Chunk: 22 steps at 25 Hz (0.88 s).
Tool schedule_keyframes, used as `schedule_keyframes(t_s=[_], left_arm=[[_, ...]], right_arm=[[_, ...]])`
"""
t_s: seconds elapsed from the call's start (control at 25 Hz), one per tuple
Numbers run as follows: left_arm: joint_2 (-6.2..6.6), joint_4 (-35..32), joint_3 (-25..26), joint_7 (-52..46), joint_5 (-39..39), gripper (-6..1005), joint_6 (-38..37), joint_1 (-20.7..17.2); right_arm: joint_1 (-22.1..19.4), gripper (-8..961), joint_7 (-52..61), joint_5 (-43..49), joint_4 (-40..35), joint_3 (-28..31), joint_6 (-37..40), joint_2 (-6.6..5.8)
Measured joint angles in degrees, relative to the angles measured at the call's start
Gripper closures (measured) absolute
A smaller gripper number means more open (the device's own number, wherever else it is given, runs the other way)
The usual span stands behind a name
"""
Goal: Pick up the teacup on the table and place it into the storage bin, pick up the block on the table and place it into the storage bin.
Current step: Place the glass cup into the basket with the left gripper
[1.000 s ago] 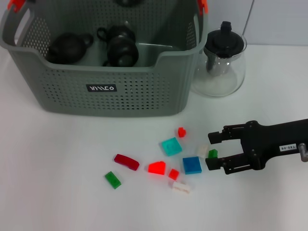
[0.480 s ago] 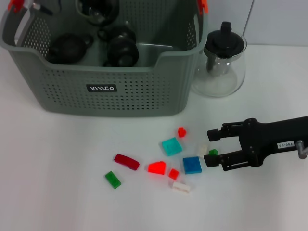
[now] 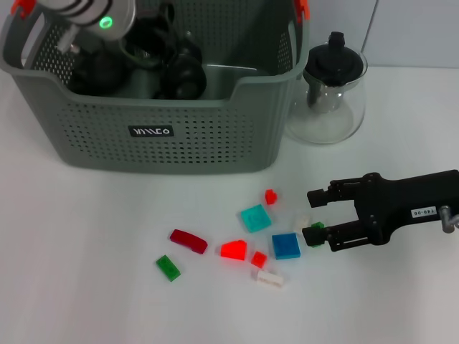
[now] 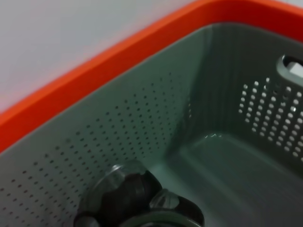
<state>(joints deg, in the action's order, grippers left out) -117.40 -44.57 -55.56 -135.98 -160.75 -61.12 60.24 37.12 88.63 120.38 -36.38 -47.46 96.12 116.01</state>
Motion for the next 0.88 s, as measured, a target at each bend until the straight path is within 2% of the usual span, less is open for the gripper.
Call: schedule_keyframes(t_s=[0.64,0.88], left_arm=[[-2.27,1.44,-2.95,0.36,-1.13,928,2.44,-0.05],[-2.62,1.55,-3.04,0.9,-1.15,924,2.82,-0.21]], right_arm=[[0.42,120,0.05,0.03,0.0,-0.44,-0.24,-0.07],[0.46,120,0.05,0.02,0.0,-0.45,-0.31,-0.17]])
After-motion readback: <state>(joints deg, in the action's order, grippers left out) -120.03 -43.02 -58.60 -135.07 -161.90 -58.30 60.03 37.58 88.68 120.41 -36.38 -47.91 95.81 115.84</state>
